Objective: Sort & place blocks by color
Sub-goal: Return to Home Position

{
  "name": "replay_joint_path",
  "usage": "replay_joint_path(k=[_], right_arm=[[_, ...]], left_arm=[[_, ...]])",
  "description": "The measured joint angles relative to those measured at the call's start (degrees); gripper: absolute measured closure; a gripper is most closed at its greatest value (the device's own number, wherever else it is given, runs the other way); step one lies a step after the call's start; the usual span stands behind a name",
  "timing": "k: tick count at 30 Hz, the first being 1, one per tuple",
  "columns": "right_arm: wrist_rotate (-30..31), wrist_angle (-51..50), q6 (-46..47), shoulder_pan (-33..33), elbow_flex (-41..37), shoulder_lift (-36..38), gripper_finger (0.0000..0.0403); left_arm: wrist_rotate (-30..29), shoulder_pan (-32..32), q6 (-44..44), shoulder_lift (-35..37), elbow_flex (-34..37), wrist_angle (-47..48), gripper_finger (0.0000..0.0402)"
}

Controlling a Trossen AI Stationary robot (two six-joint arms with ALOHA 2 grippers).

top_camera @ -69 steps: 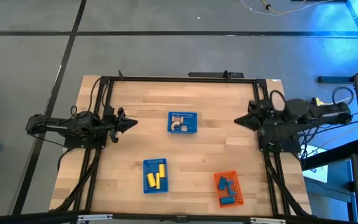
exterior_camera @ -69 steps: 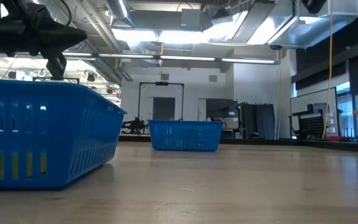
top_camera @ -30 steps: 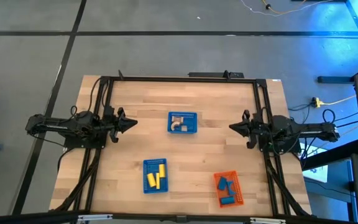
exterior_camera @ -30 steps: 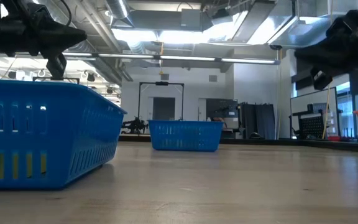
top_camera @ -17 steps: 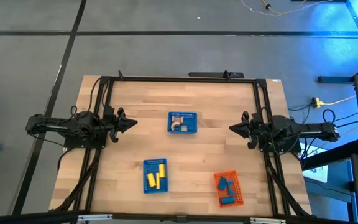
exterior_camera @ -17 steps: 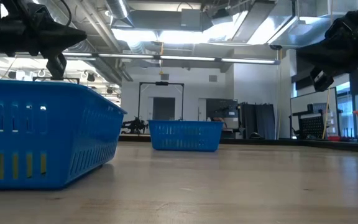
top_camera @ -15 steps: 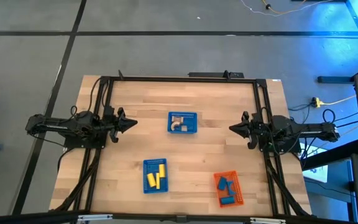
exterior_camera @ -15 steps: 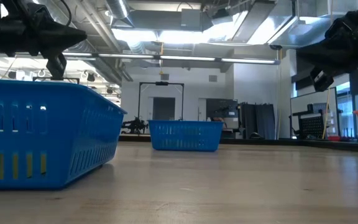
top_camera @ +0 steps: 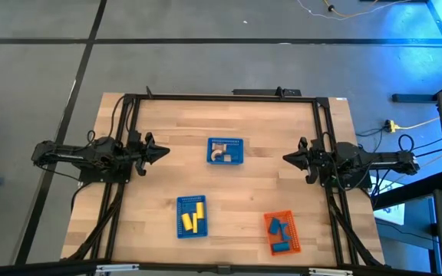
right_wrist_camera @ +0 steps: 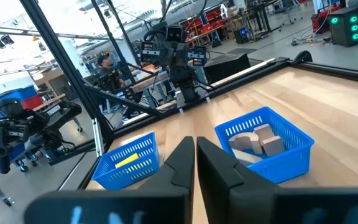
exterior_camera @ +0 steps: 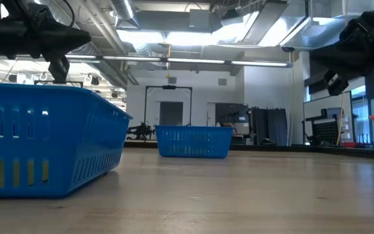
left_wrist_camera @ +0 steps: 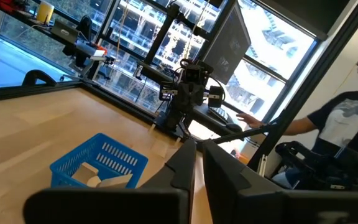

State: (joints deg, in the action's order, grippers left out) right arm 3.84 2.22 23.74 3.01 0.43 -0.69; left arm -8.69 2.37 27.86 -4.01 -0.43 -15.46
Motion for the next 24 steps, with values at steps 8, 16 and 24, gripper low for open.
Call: replay_joint_path(k=[8,16,24], right_arm=[[0.0,0.0,-0.2,0.0,0.0,0.0,0.0383],[0.0,0.0,0.0,0.0,0.0,0.0,0.0382],[0.0,0.0,-0.2,0.0,0.0,0.0,0.0382]], left_arm=[[0.0,0.0,0.0,0.0,0.0,0.0,0.0391],[0.0,0.0,0.0,0.0,0.0,0.0,0.04],[0.0,0.0,0.0,0.0,0.0,0.0,0.0392]])
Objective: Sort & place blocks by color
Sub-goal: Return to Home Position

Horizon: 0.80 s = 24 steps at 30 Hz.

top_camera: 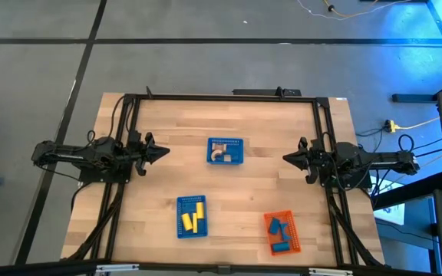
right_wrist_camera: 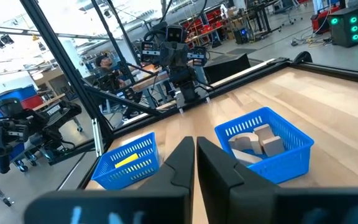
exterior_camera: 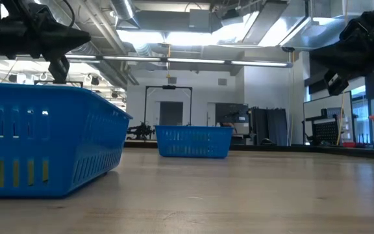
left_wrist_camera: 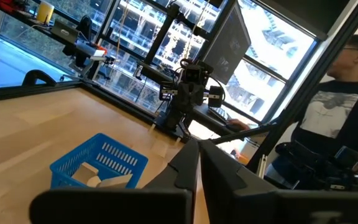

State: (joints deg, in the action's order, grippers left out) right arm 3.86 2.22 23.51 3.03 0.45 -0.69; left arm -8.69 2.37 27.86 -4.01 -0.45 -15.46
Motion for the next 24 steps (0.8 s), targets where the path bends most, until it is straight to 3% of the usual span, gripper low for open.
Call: replay_joint_path(k=[11,24], right_arm=[[0.0,0.0,0.0,0.0,0.0,0.0,0.0382],[0.0,0.0,0.2,0.0,0.0,0.0,0.0382]], left_arm=[[0.0,0.0,0.0,0.0,0.0,0.0,0.0376],[0.0,0.0,0.0,0.0,0.0,0.0,0.0394]])
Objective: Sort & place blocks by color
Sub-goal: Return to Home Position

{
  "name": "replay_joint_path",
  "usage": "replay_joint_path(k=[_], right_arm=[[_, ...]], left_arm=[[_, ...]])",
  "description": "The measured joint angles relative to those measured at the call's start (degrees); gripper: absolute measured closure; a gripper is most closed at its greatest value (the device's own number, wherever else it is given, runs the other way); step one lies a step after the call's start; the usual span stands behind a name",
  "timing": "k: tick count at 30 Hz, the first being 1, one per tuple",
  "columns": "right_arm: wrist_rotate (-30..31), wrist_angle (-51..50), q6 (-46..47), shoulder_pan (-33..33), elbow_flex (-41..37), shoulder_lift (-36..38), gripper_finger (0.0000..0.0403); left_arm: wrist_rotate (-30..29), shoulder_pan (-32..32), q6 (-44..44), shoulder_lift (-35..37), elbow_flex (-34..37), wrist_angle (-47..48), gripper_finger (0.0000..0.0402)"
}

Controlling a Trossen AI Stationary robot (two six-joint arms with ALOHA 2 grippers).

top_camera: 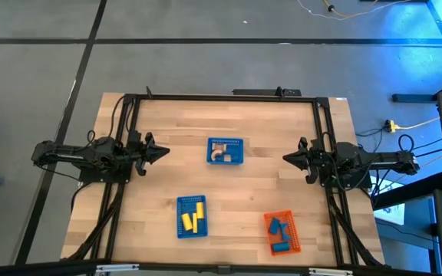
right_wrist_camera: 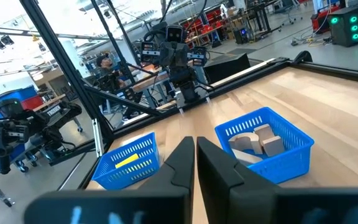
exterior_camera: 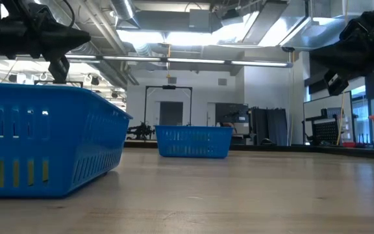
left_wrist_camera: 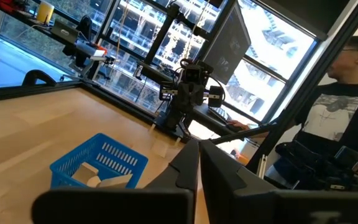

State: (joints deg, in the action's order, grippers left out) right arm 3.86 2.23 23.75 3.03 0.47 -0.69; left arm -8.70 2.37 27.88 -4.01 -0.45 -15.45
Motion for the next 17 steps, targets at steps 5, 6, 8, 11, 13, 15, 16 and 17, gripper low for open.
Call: replay_joint_path(k=[5,6,8,11,13,15,16,17], right_arm=[[0.0,0.0,0.0,0.0,0.0,0.0,0.0382],[0.0,0.0,0.0,0.0,0.0,0.0,0.0382],[0.0,0.0,-0.2,0.0,0.0,0.0,0.0382],[0.0,0.0,0.0,0.0,0.0,0.0,0.0382],[0.0,0.0,-0.1,0.0,0.0,0.0,0.0382],[0.0,0.0,-0.2,0.0,0.0,0.0,0.0382],[0.0,0.0,0.0,0.0,0.0,0.0,0.0382],[0.0,0.0,0.0,0.0,0.0,0.0,0.0382]], left_arm=[[0.0,0.0,0.0,0.0,0.0,0.0,0.0399],[0.0,0.0,0.0,0.0,0.0,0.0,0.04],[0.0,0.0,0.0,0.0,0.0,0.0,0.0401],[0.0,0.0,0.0,0.0,0.0,0.0,0.0398],[0.0,0.0,0.0,0.0,0.0,0.0,0.0394],[0.0,0.0,0.0,0.0,0.0,0.0,0.039],[0.0,0.0,0.0,0.0,0.0,0.0,0.0388],[0.0,0.0,0.0,0.0,0.0,0.0,0.0386]])
